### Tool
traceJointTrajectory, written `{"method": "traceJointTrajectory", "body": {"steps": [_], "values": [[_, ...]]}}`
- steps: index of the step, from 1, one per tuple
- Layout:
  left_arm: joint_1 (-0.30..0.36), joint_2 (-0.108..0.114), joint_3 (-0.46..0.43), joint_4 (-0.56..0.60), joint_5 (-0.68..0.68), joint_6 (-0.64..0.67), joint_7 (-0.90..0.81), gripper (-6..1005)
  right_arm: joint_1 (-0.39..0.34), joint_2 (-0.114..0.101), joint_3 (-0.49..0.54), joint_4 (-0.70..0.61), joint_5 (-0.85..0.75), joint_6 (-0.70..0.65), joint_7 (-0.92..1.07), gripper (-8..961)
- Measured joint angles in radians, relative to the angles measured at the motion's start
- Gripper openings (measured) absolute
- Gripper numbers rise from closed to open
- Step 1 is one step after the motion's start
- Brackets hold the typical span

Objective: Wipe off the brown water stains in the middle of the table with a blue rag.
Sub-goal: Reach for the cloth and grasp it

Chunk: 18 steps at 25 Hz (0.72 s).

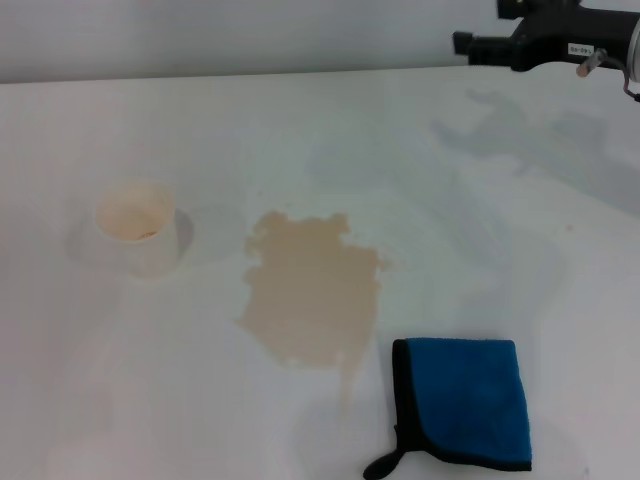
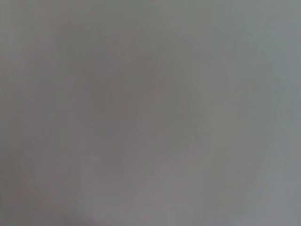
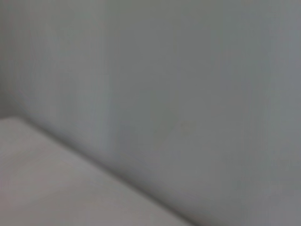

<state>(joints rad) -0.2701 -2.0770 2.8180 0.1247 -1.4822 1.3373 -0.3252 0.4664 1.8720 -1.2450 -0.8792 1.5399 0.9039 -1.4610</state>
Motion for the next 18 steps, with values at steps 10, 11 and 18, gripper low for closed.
{"method": "traceJointTrajectory", "body": {"steps": [10,11,18], "values": [[-0.048,0.0,0.0,-0.011,-0.041,-0.055,0.0,893,-0.004,0.108,0.04,-0.463,-0.671,0.322,0.448,841],[-0.053,0.0,0.0,-0.013,-0.043,-0.057,0.0,893,-0.004,0.122,0.039,-0.506,-0.72,0.357,0.472,839],[-0.083,0.0,0.0,-0.025,-0.043,-0.076,0.0,892,0.023,0.136,-0.006,-0.624,-0.839,0.582,0.653,811]]}}
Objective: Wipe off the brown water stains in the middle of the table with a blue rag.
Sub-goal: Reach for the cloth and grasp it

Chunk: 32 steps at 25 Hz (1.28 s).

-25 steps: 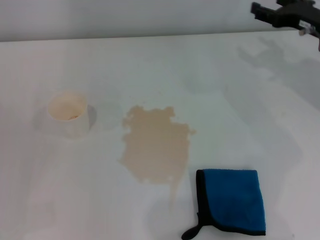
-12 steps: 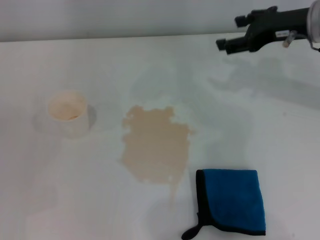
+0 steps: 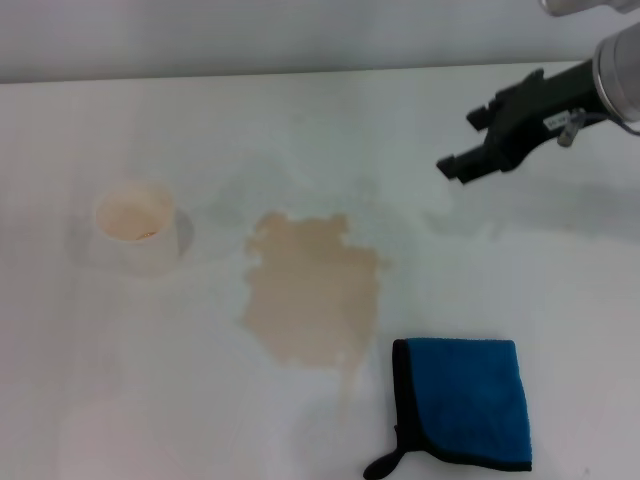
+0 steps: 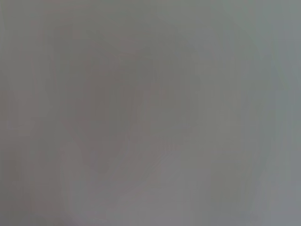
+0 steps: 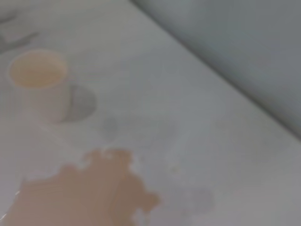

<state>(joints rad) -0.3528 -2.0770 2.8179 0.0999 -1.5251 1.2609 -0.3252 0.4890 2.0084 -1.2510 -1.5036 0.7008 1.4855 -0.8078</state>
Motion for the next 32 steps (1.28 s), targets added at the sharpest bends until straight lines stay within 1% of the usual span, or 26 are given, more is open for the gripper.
{"method": "traceJointTrajectory", "body": {"steps": [2,5,8,11,16,24,28,32], "values": [[-0.004,0.0,0.0,-0.001,0.0,-0.005,0.0,892,0.002,0.001,-0.021,-0.024,-0.016,0.042,0.039,789],[-0.011,0.0,0.0,-0.003,0.0,-0.016,0.0,892,-0.009,0.001,-0.084,-0.068,-0.022,0.077,0.091,756],[-0.019,0.0,0.0,-0.01,0.0,-0.033,0.0,893,-0.018,0.001,-0.184,-0.097,-0.042,0.089,0.146,755],[-0.034,0.0,0.0,-0.012,-0.002,-0.053,0.0,893,-0.017,0.002,-0.303,-0.108,-0.103,0.1,0.207,754],[-0.052,0.0,0.0,-0.012,-0.007,-0.063,0.0,892,-0.003,0.004,-0.426,-0.11,-0.137,0.138,0.265,753],[-0.063,0.0,0.0,-0.011,-0.031,-0.084,0.0,892,0.028,0.005,-0.558,-0.112,-0.14,0.212,0.348,750],[-0.068,0.0,0.0,-0.011,-0.039,-0.088,0.0,893,0.041,0.006,-0.618,-0.101,-0.141,0.222,0.381,749],[-0.077,0.0,0.0,-0.012,-0.039,-0.106,0.0,893,0.039,0.009,-0.647,-0.07,-0.142,0.205,0.389,748]]}}
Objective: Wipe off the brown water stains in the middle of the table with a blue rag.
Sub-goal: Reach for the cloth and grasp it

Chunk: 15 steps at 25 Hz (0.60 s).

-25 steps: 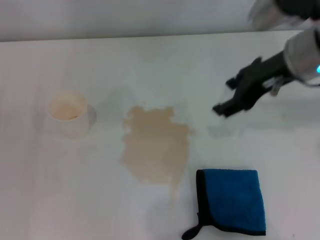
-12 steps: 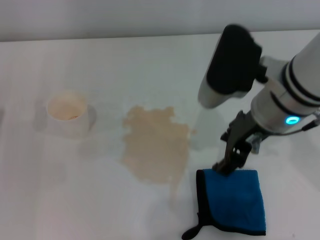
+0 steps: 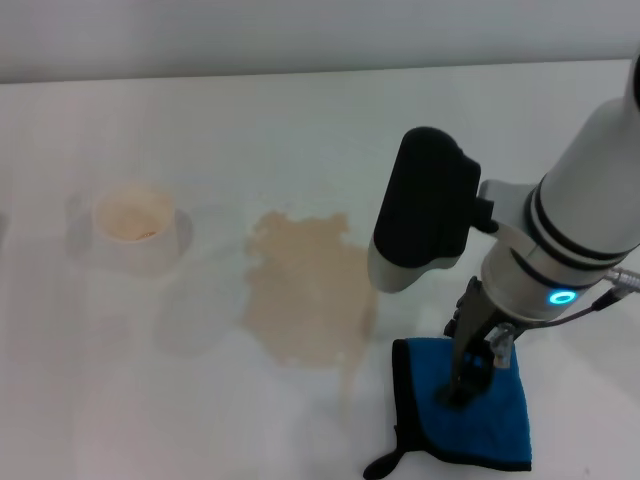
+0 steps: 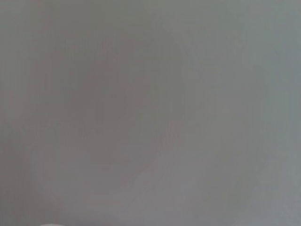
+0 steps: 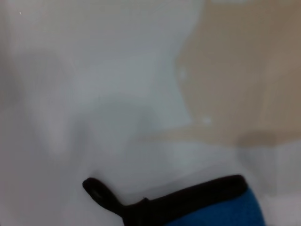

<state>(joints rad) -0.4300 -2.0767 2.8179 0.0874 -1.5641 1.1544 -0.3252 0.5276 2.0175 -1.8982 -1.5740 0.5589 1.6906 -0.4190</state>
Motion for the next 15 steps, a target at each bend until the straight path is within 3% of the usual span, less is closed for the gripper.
{"method": "traceJointTrajectory", "body": {"steps": [15], "values": [[-0.007,0.006,0.008,-0.014,0.022,-0.006,0.0,892,-0.006,0.004,-0.105,0.105,-0.044,-0.086,0.059,743]]}}
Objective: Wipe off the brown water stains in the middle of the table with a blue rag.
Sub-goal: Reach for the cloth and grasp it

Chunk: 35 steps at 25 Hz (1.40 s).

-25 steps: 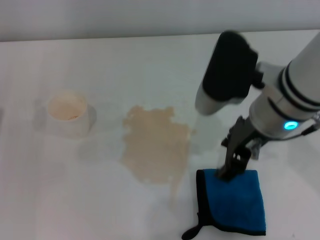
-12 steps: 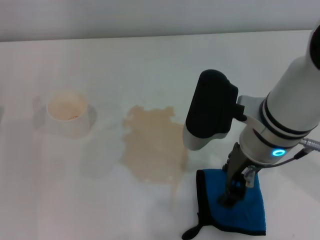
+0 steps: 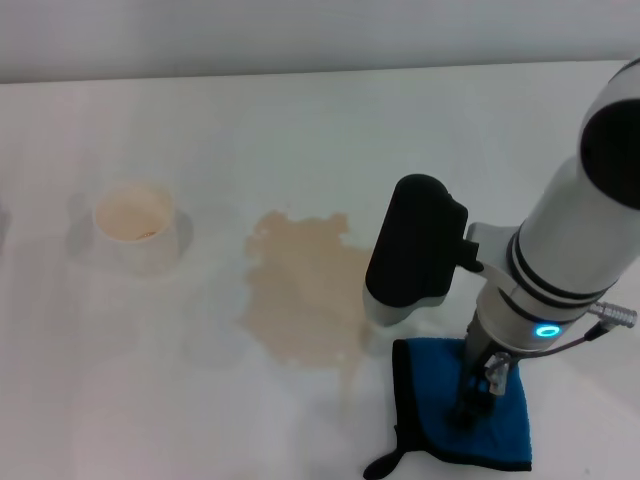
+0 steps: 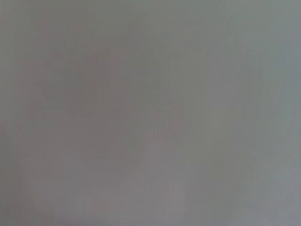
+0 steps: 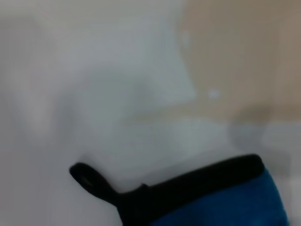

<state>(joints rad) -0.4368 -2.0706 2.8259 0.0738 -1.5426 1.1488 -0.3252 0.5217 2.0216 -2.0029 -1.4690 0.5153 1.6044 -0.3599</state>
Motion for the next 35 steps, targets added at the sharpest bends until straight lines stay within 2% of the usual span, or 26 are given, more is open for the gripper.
{"method": "traceJointTrajectory", "body": {"steps": [18,23,35], "values": [[-0.002,-0.003,0.001,-0.011,0.003,0.0,0.0,892,-0.008,0.0,-0.035,0.022,-0.027,-0.023,0.029,738],[-0.005,-0.003,0.001,-0.01,0.003,0.0,0.0,892,-0.008,0.0,-0.036,0.022,-0.031,-0.027,0.03,649],[-0.007,-0.003,0.001,-0.01,0.002,0.002,0.0,893,-0.003,-0.001,-0.032,0.021,-0.036,-0.023,0.029,541]]}}
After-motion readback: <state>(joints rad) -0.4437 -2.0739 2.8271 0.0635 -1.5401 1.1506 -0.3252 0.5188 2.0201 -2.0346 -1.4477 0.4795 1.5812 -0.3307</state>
